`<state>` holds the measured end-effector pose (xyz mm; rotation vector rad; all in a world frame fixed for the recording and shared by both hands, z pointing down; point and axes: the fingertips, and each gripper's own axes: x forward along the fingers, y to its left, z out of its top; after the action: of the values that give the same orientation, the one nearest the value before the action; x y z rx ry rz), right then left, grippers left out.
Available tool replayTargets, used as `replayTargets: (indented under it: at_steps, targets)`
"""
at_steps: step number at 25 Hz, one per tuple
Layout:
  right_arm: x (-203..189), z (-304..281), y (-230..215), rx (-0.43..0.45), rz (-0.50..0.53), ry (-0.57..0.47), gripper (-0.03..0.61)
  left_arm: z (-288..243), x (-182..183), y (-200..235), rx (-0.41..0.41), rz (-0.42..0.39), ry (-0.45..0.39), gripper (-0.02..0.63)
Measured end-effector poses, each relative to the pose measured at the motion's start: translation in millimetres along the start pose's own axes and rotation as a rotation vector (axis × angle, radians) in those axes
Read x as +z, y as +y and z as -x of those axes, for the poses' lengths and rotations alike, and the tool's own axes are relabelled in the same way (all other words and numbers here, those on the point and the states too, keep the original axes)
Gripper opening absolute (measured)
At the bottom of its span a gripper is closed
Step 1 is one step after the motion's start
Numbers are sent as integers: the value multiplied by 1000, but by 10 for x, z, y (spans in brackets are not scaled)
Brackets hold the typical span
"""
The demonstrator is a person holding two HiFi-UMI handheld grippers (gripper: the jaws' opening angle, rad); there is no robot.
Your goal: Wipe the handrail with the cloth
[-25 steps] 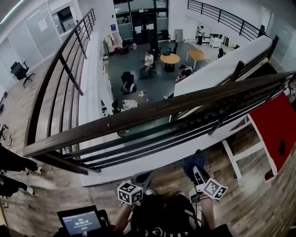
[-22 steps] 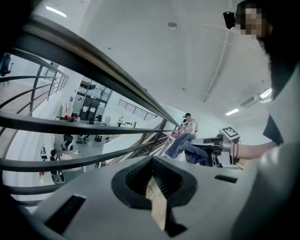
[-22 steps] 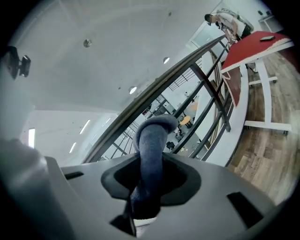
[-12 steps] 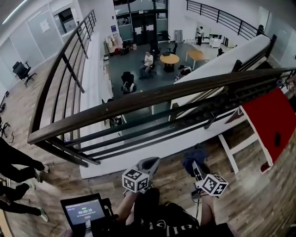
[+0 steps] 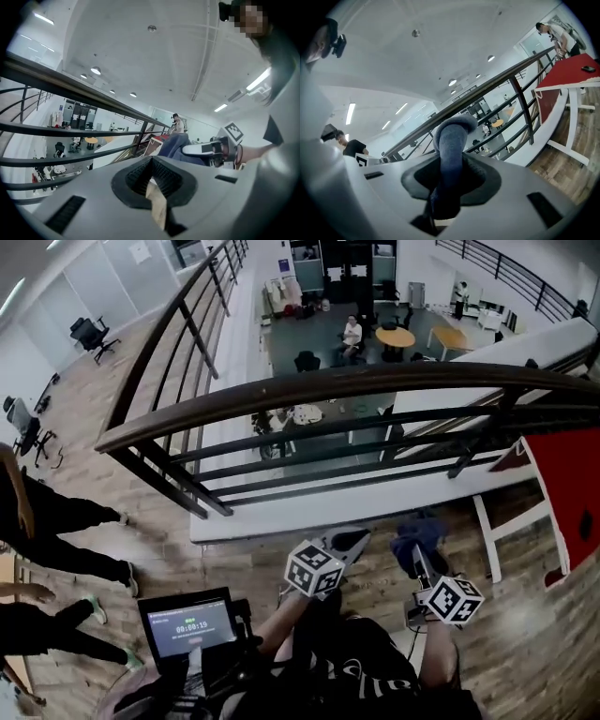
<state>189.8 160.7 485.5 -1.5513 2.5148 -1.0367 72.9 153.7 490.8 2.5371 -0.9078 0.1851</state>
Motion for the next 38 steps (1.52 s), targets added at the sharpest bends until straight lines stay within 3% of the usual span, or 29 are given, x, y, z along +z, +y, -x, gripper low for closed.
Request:
replayTargets:
  at_steps: [9, 18, 38]
  targets:
    - [-123, 206, 187, 43, 97, 32, 104, 78, -11, -318, 2, -12, -30, 2]
    - [-144, 522, 113, 37, 125, 36, 104, 12, -40, -681, -19, -34, -22, 2]
    - [-210, 474, 71, 30, 139, 41, 104, 111, -110, -456, 37, 39, -41, 2]
